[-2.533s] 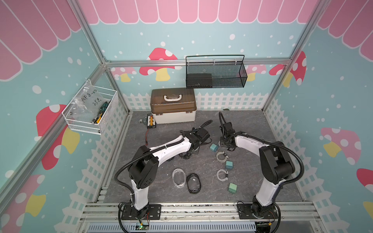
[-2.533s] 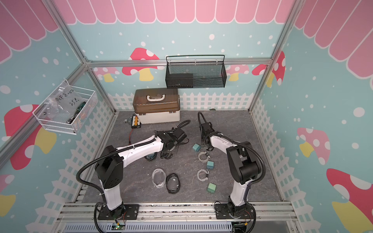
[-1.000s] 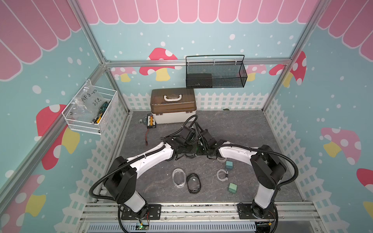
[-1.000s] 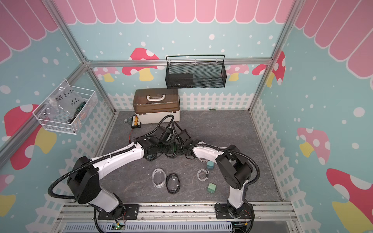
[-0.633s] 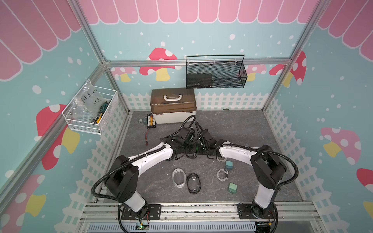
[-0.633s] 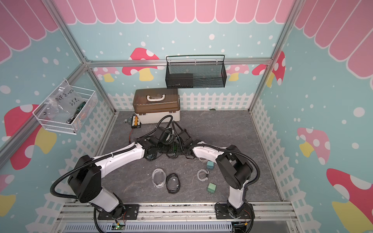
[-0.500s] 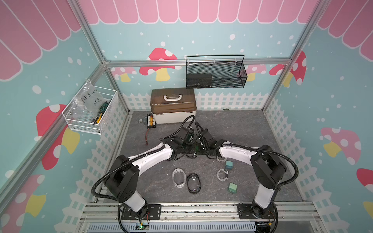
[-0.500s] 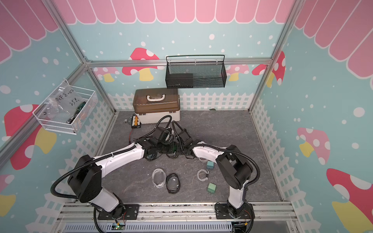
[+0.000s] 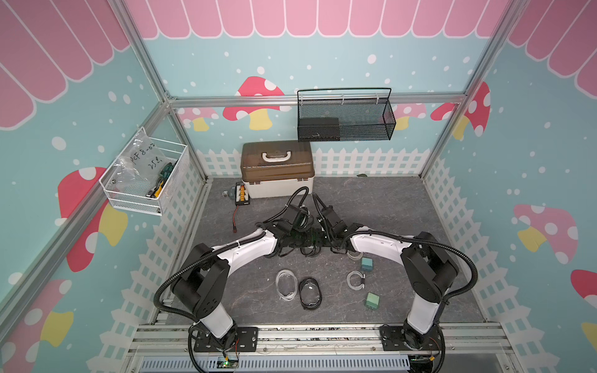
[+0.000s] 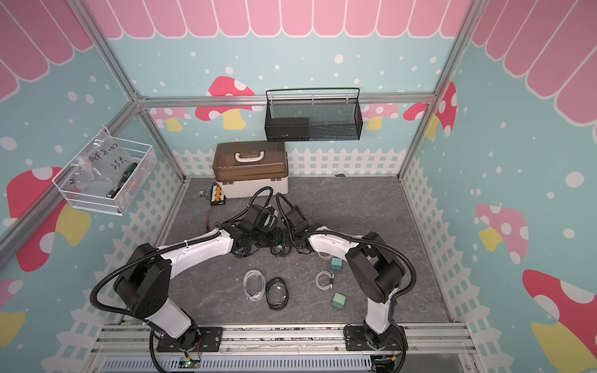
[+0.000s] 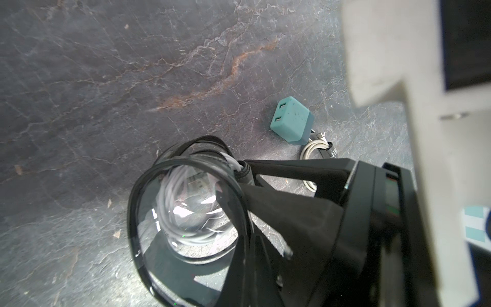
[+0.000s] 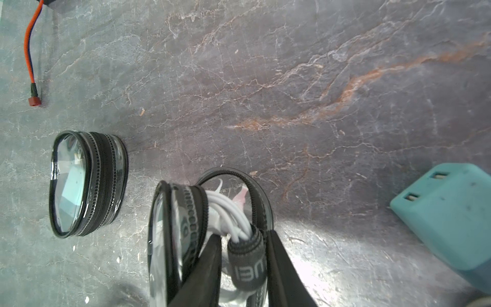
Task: Pack away charging kits
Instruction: Place the charging cable in the storage bag.
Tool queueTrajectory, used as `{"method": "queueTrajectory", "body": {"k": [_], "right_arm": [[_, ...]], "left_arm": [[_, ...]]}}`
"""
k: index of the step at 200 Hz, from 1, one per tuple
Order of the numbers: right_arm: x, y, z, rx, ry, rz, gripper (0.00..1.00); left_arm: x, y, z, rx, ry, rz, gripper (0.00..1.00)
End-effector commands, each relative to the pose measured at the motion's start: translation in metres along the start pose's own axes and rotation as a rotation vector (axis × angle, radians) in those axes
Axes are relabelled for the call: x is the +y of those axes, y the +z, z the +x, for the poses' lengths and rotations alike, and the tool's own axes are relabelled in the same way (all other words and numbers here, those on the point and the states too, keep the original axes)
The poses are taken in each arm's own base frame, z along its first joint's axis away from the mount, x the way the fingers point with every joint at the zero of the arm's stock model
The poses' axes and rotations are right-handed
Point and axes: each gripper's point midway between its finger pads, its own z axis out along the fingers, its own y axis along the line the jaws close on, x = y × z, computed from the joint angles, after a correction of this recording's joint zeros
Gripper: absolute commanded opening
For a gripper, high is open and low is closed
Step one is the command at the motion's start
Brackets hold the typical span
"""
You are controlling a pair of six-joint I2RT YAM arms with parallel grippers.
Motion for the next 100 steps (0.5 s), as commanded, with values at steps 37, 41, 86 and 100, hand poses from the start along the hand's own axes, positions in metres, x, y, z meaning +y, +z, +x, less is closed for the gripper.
{"method": "queueTrajectory", "body": {"k": [37,41,86,100], "right_arm": [[0.017,-0.009,-0.006,-0.019,-0.019,-0.068,0.40],[0.016,-0.009,-0.006,-0.021,-0.023,-0.065,0.40],[-0.007,-0.023,-0.014,-0.071,-0.022,0.013,0.41],[-0.020,-0.030,-0.020,-0.087,-0.015,0.055,0.42]], "left_arm": [[0.011,0.000,-0.010,-0.033,-0.043,-0.005,0.00],[0.012,0.000,-0.010,-0.033,-0.047,-0.008,0.00],[0.021,-0.003,-0.014,-0.047,-0.063,-0.027,0.00],[0.022,-0.006,-0.015,-0.054,-0.061,-0.034,0.00]]}}
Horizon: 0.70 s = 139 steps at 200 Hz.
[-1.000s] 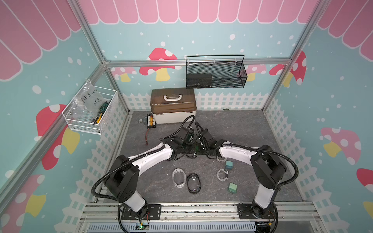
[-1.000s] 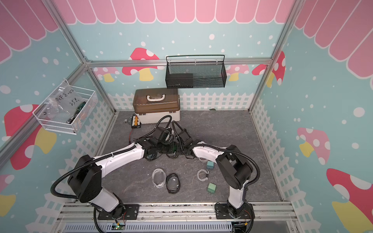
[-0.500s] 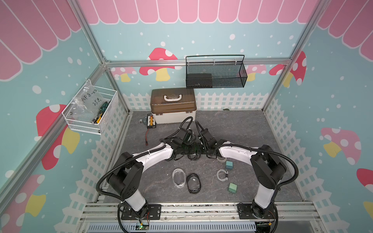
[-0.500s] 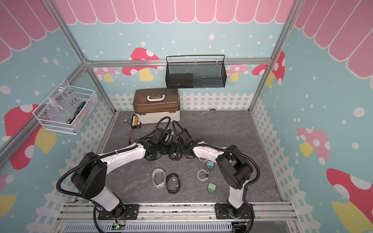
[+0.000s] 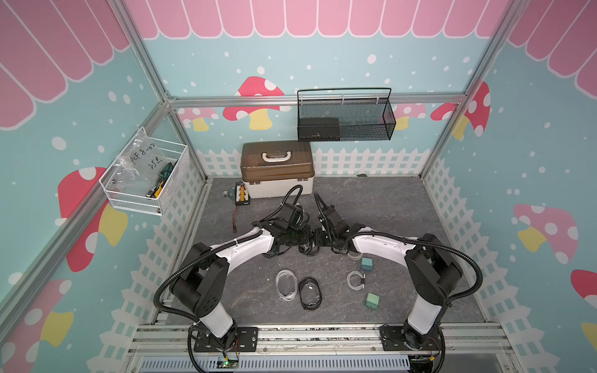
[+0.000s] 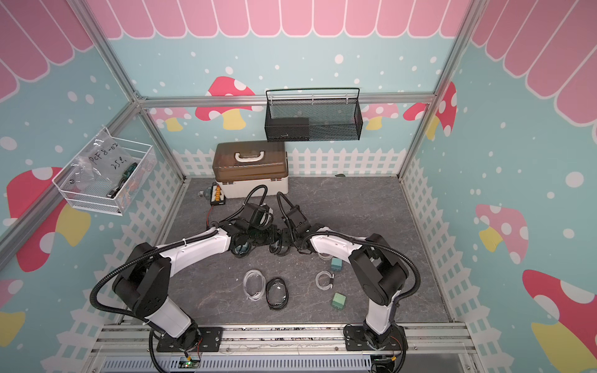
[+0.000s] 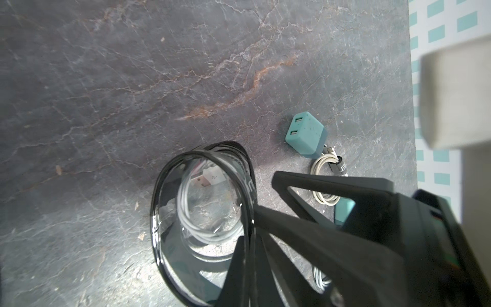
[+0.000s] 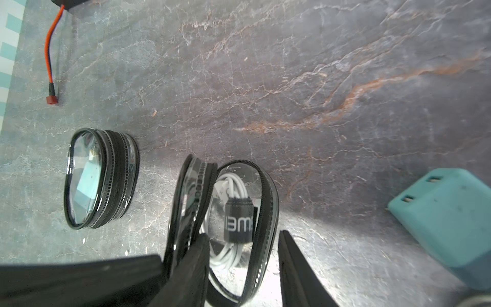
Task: Pack away charging kits
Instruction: Place the charging cable in the storage bag, then pick up the plug from the center of the board.
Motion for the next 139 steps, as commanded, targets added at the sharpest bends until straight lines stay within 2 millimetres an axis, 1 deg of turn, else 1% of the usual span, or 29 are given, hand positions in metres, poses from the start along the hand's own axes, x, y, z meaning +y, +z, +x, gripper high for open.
{"method": "queueTrajectory", "body": {"k": [1,13,36,54,71,86,101,116,139], "right_arm": [[-0.020,-0.017,-0.013,-0.050,0.006,0.068,0.42],[-0.034,-0.024,-0.018,-0.069,0.009,0.109,0.45],[-0.063,-0.032,-0.026,-0.099,0.019,0.168,0.59],[-0.088,-0.033,-0.034,-0.103,0.015,0.204,0.73],[-0.107,-0.027,-0.039,-0.099,-0.014,0.244,0.78],[-0.112,-0.017,-0.040,-0.075,-0.052,0.257,0.81],[-0.113,-0.004,-0.035,-0.033,-0.091,0.261,0.81],[-0.118,0.006,-0.030,0.001,-0.113,0.282,0.81],[-0.121,0.016,-0.021,0.040,-0.132,0.282,0.80]], "left_arm": [[0.004,-0.003,-0.005,-0.031,-0.007,-0.011,0.00],[0.005,-0.006,-0.006,-0.041,-0.004,-0.024,0.00],[0.009,-0.014,-0.008,-0.059,0.002,-0.058,0.00],[0.013,-0.018,-0.010,-0.066,0.008,-0.092,0.00],[0.016,-0.022,-0.011,-0.071,0.014,-0.124,0.00],[0.018,-0.025,-0.012,-0.075,0.025,-0.156,0.00],[0.018,-0.027,-0.013,-0.080,0.039,-0.180,0.00],[0.022,-0.030,-0.015,-0.084,0.049,-0.231,0.00],[0.025,-0.024,-0.011,-0.055,0.052,-0.249,0.00]]}}
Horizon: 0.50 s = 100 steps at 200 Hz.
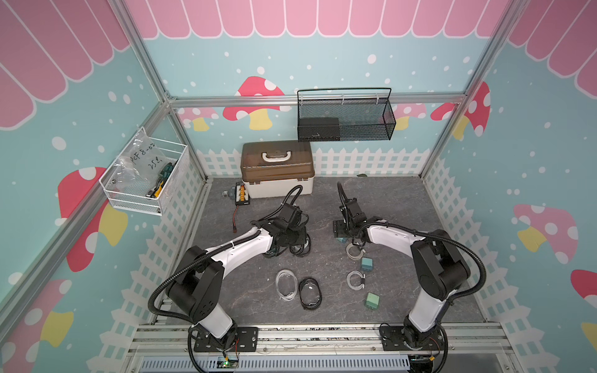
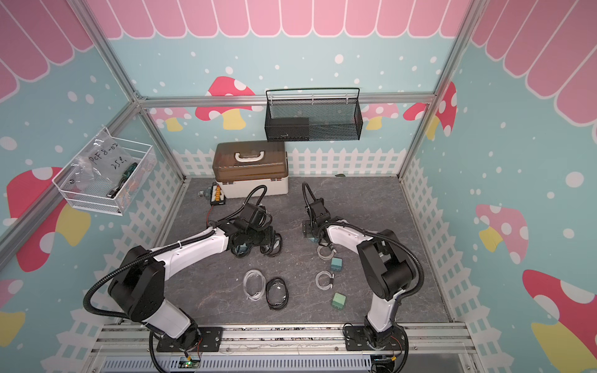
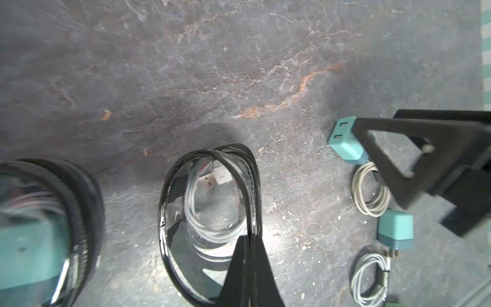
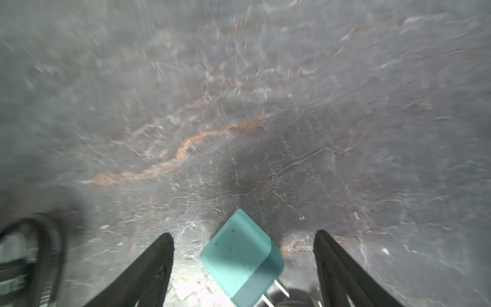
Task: Pack away charging kits
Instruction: Pick up the plug from the center of the board.
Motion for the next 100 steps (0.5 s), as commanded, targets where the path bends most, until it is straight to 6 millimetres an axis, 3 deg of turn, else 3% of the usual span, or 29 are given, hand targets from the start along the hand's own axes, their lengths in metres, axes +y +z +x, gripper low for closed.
{"method": "queueTrajectory", "body": {"k": [1,61,100], "right_arm": [[0.001,0.007,0.007,0.041,-0.064,0.004,0.80],[0.000,0.004,0.028,0.085,-0.044,-0.008,0.61],[0.007,0.004,0.033,0.101,-0.055,-0.017,0.58]], "left_arm": [[0.001,-0.005,-0.008,-0.016,0.023,-0.045,0.00],[-0.006,0.012,-0.001,0.042,0.025,-0.011,0.00],[-0.006,0.015,0.000,0.049,0.024,-0.011,0.00]]}}
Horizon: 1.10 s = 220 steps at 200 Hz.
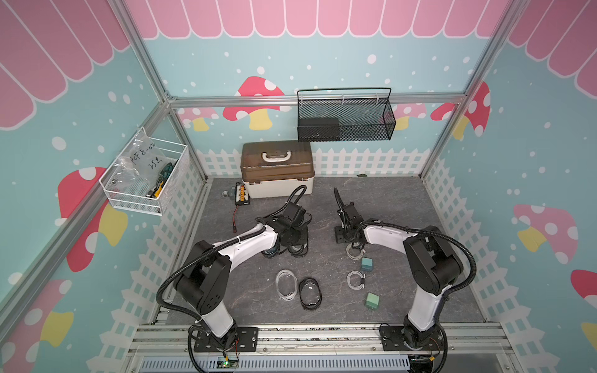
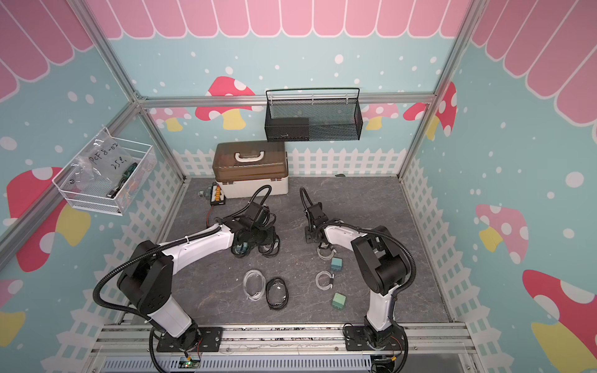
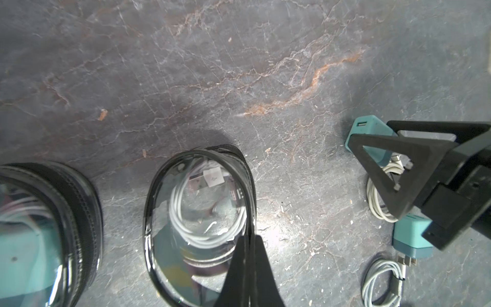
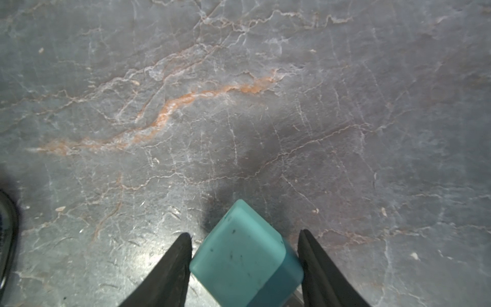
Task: Pack away charging kits
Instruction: Pick up the plug from the center of the board.
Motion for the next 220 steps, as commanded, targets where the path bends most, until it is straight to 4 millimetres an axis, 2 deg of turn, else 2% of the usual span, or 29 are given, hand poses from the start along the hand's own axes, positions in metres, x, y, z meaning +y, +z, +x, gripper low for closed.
{"method": "queueTrajectory", "body": {"k": [1,29,61,113,152,167,180,220], "right_arm": [[0.005,-0.004,0.012,0.035,-0.007,-0.010,0.58],[0.009,-0.012,0.014,0.027,-0.010,-0.027,0.67],[0.016,-0.021,0.015,0.021,-0.022,-0.047,0.69],[0.018,-0.010,0.019,0.048,-0.028,-0.025,0.51],[0.021,-0.005,0.016,0.057,-0.031,-0.019,0.50],[0.023,-0.003,0.016,0.060,-0.036,-0.021,0.55],[0.024,-0.002,0.017,0.065,-0.036,-0.019,0.55],[0.029,-0.009,0.015,0.057,-0.019,-0.047,0.29]], "left_arm": [[-0.008,-0.001,-0.005,-0.002,0.023,0.015,0.00],[-0.007,-0.001,-0.006,-0.004,0.022,0.012,0.00],[-0.007,0.001,-0.005,-0.001,0.022,0.011,0.00],[-0.008,0.001,-0.004,0.004,0.021,0.020,0.00],[-0.009,0.001,-0.004,0.008,0.021,0.028,0.00],[-0.010,0.002,-0.003,0.009,0.022,0.034,0.00],[-0.010,0.002,-0.003,0.009,0.020,0.036,0.00],[-0.011,0.000,-0.004,0.003,0.011,0.058,0.00]]}}
